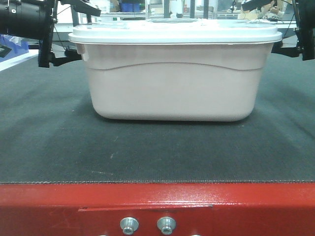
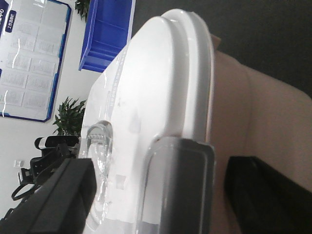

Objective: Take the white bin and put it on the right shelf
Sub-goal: 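Close both grippers on the lid rims at the bin's ends, then lift the pink bin off the bench with both grippers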

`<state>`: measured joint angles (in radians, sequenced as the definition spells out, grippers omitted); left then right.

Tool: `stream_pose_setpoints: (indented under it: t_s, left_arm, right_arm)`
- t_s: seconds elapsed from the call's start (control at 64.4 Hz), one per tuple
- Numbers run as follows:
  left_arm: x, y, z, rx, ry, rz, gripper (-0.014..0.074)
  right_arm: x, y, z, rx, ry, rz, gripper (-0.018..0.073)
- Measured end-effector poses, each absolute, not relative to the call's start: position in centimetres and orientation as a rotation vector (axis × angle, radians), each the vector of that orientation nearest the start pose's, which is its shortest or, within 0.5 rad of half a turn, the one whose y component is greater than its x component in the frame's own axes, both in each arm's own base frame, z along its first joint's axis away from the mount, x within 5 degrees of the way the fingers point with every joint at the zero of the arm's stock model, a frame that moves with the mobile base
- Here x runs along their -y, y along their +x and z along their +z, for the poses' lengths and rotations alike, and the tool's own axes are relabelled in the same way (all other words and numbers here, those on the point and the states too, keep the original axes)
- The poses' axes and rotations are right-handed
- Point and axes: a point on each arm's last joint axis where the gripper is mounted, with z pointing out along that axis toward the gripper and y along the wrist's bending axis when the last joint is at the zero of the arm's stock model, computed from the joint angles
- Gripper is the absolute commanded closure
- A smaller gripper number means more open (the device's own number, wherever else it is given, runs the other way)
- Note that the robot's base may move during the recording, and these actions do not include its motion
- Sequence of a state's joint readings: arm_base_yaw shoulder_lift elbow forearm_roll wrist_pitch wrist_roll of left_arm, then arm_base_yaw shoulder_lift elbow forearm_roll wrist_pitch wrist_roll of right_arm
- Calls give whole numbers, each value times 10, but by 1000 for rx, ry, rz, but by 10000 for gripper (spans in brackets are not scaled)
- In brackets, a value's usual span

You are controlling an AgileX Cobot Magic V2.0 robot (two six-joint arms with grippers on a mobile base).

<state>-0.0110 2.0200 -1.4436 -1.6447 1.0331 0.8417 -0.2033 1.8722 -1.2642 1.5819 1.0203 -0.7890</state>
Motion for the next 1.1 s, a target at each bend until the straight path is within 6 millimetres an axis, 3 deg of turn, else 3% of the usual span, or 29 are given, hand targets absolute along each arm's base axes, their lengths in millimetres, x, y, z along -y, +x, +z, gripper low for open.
stream_pose_setpoints:
  t_s: [0.249,0.388,0.606,0.932,1.103]
  left_arm:
    - [84,430,247,-2065,-97,-1583,104]
    - [85,429,247,-2064,-87,-1596,129]
    - [84,430,247,-2061,-97,-1591,339]
    - [78,433,251,-2015,-171,-1615,729]
    - [78,434,251,-2009,-179,-1621,722]
  right_arm:
    - [2,397,253,-2065,366,1434,-62]
    - [1,397,254,-2065,361,1441,52]
    - [1,397,254,-2065,361,1441,301]
    - [4,397,254,-2055,373,1454,496]
    - [4,397,254,-2055,371,1453,501]
